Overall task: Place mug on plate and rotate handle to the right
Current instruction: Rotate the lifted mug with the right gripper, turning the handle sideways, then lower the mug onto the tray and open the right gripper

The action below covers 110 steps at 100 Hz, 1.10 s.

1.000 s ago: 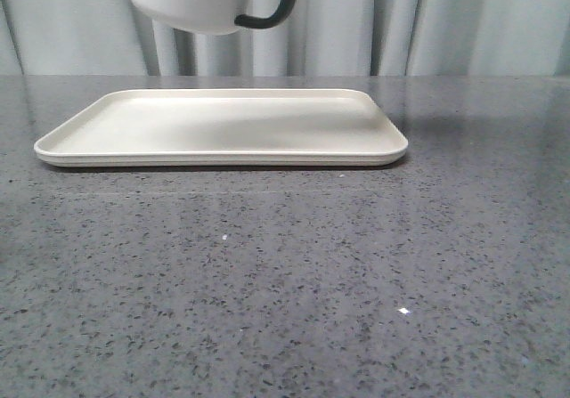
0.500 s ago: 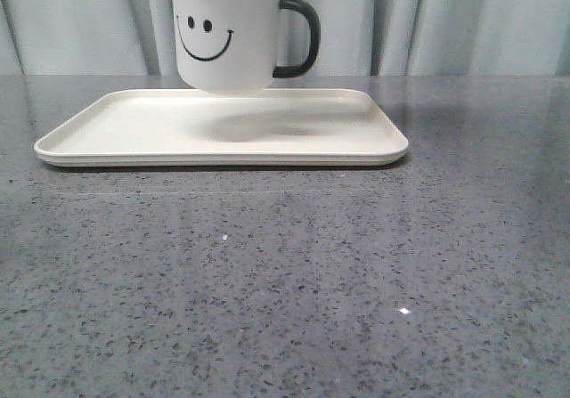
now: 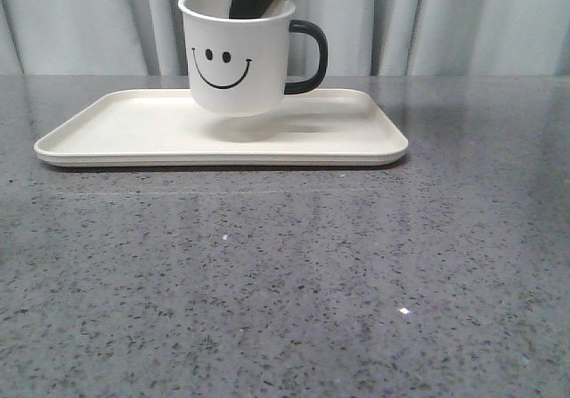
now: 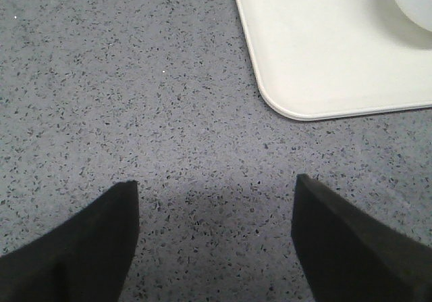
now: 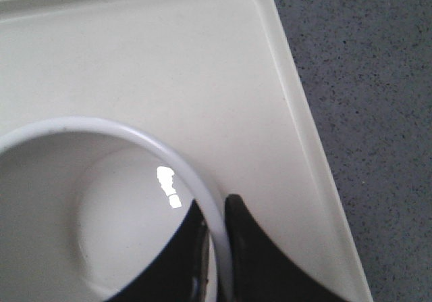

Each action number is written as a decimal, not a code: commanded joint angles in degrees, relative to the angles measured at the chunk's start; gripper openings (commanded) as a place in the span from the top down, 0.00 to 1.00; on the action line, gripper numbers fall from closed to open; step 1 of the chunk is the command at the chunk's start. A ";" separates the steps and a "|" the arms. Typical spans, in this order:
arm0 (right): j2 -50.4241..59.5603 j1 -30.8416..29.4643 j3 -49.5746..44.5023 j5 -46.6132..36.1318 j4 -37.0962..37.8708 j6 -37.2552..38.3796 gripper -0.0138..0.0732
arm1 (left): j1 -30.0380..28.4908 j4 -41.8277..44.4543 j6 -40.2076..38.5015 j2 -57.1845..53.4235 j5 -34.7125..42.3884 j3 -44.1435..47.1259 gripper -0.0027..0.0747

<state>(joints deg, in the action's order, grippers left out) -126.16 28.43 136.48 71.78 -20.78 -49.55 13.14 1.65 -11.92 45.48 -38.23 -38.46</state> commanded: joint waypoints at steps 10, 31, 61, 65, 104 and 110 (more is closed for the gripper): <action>3.66 0.11 1.66 4.80 -3.76 -2.11 0.91 | -0.22 -0.03 -0.43 -0.24 3.86 -1.51 0.35; 3.66 0.11 -2.00 4.80 -4.78 -5.64 0.91 | -0.22 -0.03 -0.43 -0.24 3.86 -1.51 0.35; 3.66 0.11 -3.51 4.85 -4.80 -6.70 0.91 | -0.22 -0.03 -0.43 -0.24 3.86 -1.51 0.35; 3.66 0.11 -3.51 4.85 -4.92 -6.70 0.91 | -0.22 -0.03 -0.43 -0.24 3.86 -1.51 0.35; 3.66 0.11 -3.78 4.85 -6.74 -7.90 0.91 | -0.22 -0.03 -0.43 -0.24 3.86 -1.51 0.35; 3.66 0.11 -3.78 4.85 -6.89 -8.17 0.91 | -0.22 -0.03 -0.43 -0.24 3.86 -1.51 0.35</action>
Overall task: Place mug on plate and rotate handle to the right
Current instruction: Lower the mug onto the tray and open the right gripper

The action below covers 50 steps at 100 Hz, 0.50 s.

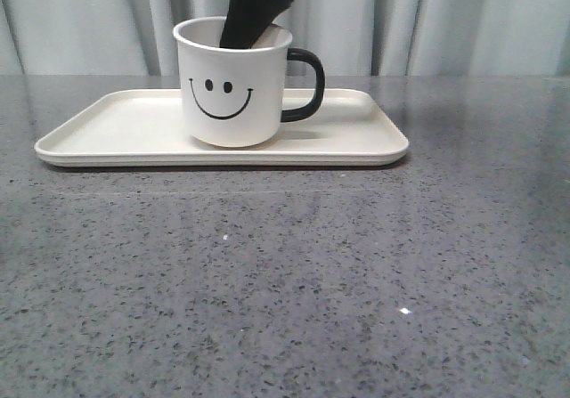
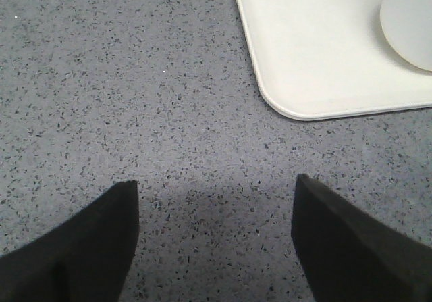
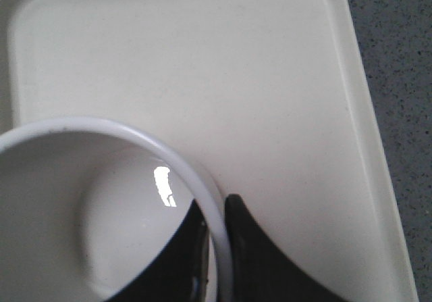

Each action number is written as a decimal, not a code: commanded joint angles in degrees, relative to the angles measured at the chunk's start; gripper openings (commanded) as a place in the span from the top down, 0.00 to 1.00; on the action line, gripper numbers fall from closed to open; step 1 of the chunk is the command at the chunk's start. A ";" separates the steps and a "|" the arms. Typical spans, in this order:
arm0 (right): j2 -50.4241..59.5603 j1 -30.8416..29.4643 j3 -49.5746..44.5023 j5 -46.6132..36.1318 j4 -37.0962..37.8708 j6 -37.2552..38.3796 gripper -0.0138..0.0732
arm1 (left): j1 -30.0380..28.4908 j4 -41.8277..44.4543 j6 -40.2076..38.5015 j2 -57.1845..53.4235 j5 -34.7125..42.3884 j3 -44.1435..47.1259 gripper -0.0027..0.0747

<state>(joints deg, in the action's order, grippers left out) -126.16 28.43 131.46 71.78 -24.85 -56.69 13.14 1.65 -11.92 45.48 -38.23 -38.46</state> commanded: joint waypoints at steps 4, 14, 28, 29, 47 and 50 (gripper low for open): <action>3.66 0.11 1.25 4.85 -2.82 -1.03 0.91 | -0.22 -0.03 -0.43 -0.24 3.86 -1.51 0.35; 3.66 0.11 1.25 4.85 -2.92 -1.03 0.91 | -0.22 -0.03 -0.43 -0.24 3.86 -1.51 0.35; 3.66 0.11 1.25 4.80 -2.91 -1.03 0.91 | -0.22 -0.03 -0.43 -0.24 3.86 -1.51 0.35; 3.66 0.11 1.25 4.80 -2.91 -1.03 0.91 | -0.22 -0.03 -0.43 -0.24 3.86 -1.51 0.35; 3.66 0.11 1.25 4.80 -2.91 -2.32 0.91 | -0.22 -0.03 -0.43 -0.24 3.86 -1.51 0.35; 3.66 0.11 1.25 4.80 -2.91 -2.54 0.91 | -0.22 -0.03 -0.43 -0.24 3.86 -1.51 0.35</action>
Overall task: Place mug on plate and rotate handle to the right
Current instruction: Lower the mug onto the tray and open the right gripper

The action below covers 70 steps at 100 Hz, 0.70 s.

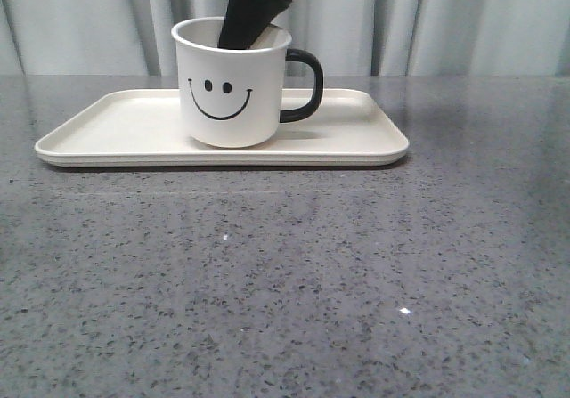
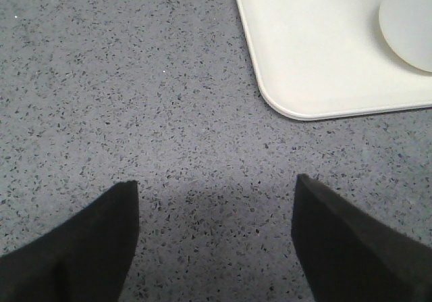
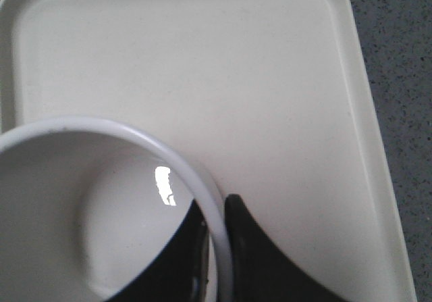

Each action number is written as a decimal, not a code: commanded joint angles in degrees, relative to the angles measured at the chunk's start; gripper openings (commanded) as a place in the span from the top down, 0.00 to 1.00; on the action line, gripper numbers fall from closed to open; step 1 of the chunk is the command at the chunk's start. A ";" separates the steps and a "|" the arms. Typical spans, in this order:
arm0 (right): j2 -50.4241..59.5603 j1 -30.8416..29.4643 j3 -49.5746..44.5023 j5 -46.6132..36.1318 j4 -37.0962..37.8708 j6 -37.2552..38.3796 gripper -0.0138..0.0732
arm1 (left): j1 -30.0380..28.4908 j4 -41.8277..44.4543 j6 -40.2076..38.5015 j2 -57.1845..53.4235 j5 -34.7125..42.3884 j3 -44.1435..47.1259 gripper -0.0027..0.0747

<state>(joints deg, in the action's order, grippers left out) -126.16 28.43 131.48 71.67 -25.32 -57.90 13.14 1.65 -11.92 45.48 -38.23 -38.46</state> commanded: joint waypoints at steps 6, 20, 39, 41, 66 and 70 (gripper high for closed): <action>3.66 0.11 1.23 4.91 -2.45 -1.53 0.91 | -0.22 -0.03 -0.43 -0.24 3.86 -1.51 0.35; 3.66 0.11 1.23 4.91 -2.45 -1.74 0.91 | -0.22 -0.03 -0.43 -0.24 3.86 -1.51 0.35; 3.66 0.11 1.23 4.86 -2.45 -2.36 0.91 | -0.22 -0.03 -0.43 -0.24 3.86 -1.51 0.35; 3.66 0.11 1.23 4.86 -2.45 -2.36 0.91 | -0.22 -0.03 -0.43 -0.24 3.86 -1.51 0.35; 3.66 0.11 1.23 4.86 -2.45 -2.36 0.67 | -0.22 -0.03 -0.43 -0.24 3.86 -1.51 0.35; 3.66 0.11 1.23 4.86 -2.45 -2.36 0.62 | -0.22 -0.03 -0.43 -0.24 3.86 -1.51 0.35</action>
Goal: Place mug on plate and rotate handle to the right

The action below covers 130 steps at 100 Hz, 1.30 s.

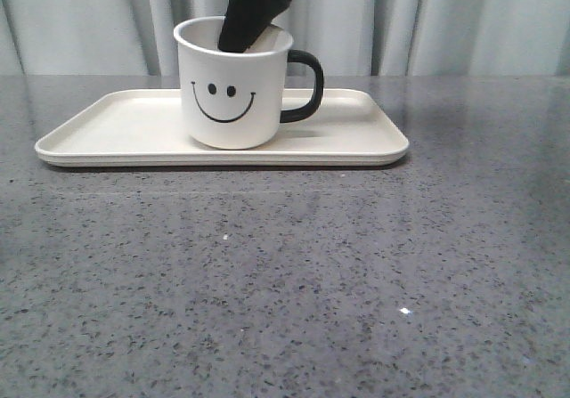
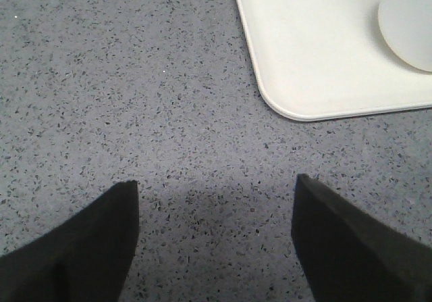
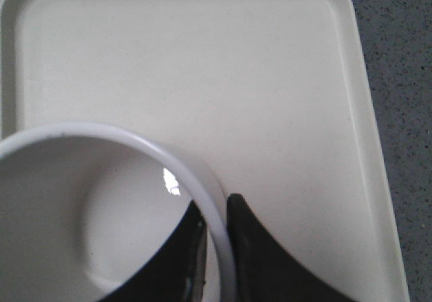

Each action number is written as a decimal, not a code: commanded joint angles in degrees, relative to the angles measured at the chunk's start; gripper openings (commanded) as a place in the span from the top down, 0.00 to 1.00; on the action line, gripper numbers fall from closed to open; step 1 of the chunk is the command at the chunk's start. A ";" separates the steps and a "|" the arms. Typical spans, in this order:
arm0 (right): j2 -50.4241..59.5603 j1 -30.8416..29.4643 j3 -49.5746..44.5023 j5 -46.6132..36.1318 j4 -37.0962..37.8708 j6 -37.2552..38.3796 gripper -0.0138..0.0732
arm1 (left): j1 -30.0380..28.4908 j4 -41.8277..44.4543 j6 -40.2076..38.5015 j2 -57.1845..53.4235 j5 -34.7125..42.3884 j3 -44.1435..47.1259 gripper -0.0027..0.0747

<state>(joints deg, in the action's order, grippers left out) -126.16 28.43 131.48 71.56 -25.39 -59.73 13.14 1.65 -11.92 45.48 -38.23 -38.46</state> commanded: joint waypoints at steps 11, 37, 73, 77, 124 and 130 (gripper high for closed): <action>3.66 0.05 1.23 4.97 -2.38 -0.52 0.51 | -0.22 -0.03 -0.43 -0.24 3.86 -1.51 0.35; 3.84 0.05 1.23 2.93 -2.38 0.18 0.27 | -0.22 -0.03 -0.43 -0.24 3.86 -1.51 0.35; 11.96 -2.23 1.23 -3.05 -2.32 9.00 0.14 | -0.22 -0.03 -0.43 -0.24 3.86 -1.51 0.35; 13.53 -3.07 1.23 -3.71 -2.18 11.08 0.14 | -0.22 -0.03 -0.43 -0.24 3.86 -1.51 0.35; 36.13 -10.25 -19.37 -10.23 15.13 27.68 0.15 | -0.22 -0.03 -0.43 -0.24 3.75 -1.51 0.35; 39.84 -11.03 -26.69 -14.59 16.68 29.44 0.15 | -0.22 -0.03 -0.43 -0.24 3.65 -1.51 0.35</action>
<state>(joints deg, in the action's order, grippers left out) -93.59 18.63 111.76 65.41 -11.08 -32.48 13.14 1.65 -11.92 45.48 -38.23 -38.46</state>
